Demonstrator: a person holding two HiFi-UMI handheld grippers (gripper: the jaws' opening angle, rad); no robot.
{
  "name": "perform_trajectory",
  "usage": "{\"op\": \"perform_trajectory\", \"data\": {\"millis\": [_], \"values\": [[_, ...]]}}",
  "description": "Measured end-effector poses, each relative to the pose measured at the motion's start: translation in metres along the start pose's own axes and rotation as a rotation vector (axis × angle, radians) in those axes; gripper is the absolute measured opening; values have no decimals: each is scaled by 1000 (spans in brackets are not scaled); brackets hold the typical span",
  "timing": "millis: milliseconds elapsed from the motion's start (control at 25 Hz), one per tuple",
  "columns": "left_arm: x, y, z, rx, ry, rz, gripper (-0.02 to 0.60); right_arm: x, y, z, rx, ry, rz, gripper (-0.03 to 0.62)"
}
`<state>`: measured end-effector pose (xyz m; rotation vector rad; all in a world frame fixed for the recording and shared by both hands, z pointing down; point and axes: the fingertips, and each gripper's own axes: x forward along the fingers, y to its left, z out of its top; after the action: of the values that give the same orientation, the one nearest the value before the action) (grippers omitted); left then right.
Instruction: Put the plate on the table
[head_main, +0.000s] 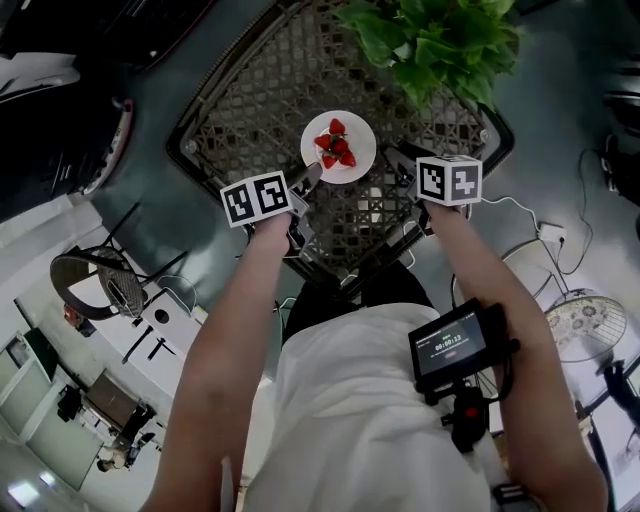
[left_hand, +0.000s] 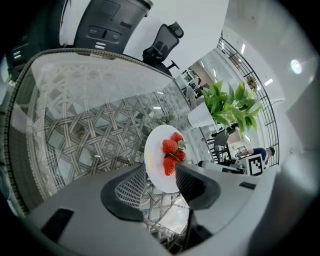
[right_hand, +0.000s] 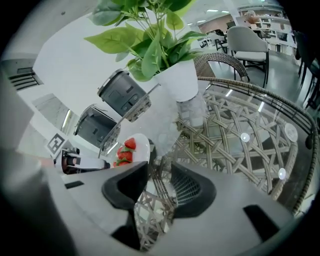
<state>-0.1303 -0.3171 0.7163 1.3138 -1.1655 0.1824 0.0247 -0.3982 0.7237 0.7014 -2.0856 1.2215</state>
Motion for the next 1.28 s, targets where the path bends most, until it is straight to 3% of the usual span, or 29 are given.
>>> {"op": "perform_trajectory", "data": {"millis": [520, 720, 880, 1040, 1280], "values": [[-50, -10, -21, 93, -24, -2, 166, -29, 18, -8, 16, -50, 34, 129], [-69, -13, -26, 126, -64, -20, 12, -44, 29, -18, 28, -67, 73, 126], [-82, -21, -31, 163, -80, -62, 5, -55, 46, -24, 30, -87, 120, 119], [-97, -36, -39, 227, -93, -113, 5, -73, 61, -23, 35, -136, 162, 5], [-125, -62, -49, 272, -144, -215, 5, -107, 100, -16, 26, -225, 311, 5]]}}
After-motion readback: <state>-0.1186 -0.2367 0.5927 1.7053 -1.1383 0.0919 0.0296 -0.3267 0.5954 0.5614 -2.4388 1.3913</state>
